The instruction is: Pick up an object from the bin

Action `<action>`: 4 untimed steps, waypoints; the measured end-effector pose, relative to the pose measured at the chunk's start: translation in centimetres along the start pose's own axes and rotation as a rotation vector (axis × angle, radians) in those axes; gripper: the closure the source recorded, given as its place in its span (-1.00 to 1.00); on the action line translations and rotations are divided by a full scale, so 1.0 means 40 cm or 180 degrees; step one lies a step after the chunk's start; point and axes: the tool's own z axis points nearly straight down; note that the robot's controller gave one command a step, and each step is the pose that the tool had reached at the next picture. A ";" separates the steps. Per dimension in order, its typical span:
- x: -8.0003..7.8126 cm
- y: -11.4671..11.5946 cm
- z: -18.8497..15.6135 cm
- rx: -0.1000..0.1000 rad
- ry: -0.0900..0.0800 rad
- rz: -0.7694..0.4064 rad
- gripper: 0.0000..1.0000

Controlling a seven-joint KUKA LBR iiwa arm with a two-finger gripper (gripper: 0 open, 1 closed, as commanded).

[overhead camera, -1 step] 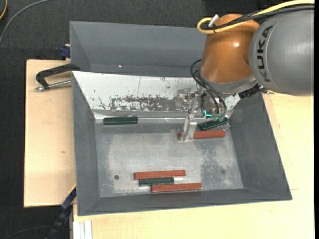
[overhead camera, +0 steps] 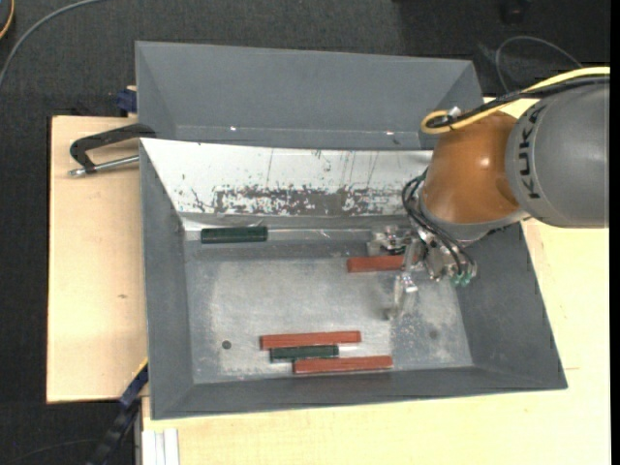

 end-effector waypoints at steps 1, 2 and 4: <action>-0.038 -0.032 -0.090 0.0009 -0.0053 -0.0744 -1.00; -0.056 0.011 -0.119 -0.0002 -0.0046 -0.0193 -1.00; -0.069 0.028 -0.011 -0.0006 -0.0030 0.0223 -1.00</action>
Offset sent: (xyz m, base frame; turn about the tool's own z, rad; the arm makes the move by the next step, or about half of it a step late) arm 0.0147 -0.0108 0.0336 -0.2352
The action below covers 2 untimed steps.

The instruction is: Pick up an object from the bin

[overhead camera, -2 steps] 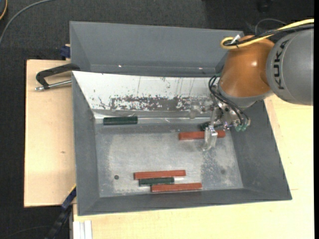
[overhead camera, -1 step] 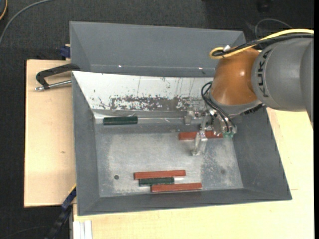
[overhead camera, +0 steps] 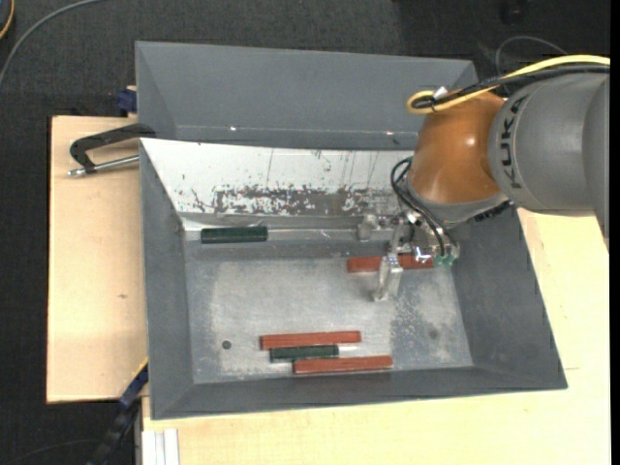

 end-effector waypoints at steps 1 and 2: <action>0.000 0.000 0.000 0.0001 0.0000 0.0000 1.00; -0.005 0.001 -0.088 0.0004 -0.0024 -0.0002 1.00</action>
Offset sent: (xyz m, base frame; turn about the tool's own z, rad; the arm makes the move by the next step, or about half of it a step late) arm 0.0000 0.0000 0.0000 0.0000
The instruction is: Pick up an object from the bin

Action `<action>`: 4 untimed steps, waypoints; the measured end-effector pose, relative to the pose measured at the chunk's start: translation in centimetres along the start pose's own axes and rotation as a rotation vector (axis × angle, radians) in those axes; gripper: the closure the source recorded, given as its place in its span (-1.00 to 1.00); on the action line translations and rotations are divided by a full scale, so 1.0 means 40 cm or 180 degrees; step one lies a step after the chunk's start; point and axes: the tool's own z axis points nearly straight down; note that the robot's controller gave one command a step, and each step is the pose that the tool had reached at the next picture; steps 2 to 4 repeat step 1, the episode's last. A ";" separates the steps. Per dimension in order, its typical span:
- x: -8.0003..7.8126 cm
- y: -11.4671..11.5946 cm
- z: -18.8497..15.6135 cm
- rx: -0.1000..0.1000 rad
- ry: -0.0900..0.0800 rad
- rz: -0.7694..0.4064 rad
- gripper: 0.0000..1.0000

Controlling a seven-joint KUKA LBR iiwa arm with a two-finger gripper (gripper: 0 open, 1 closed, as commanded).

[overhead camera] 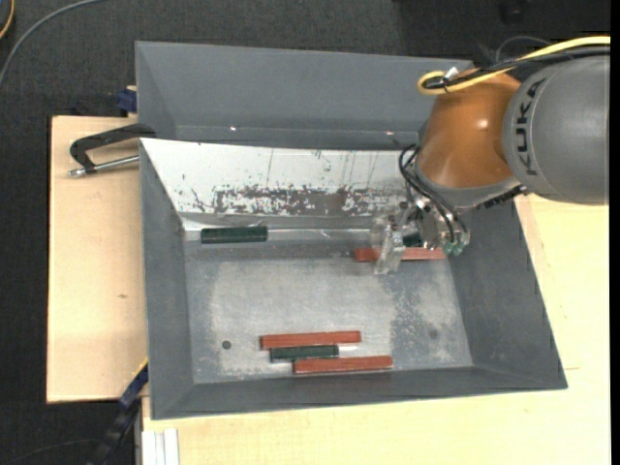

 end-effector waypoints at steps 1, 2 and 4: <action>-0.011 0.000 -0.182 0.0004 -0.0016 -0.0001 1.00; -0.011 0.000 -0.182 0.0004 -0.0016 -0.0001 1.00; -0.011 0.000 -0.182 0.0004 -0.0016 -0.0001 1.00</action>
Offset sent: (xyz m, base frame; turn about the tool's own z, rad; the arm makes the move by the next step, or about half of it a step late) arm 0.0001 0.0000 0.0666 0.0000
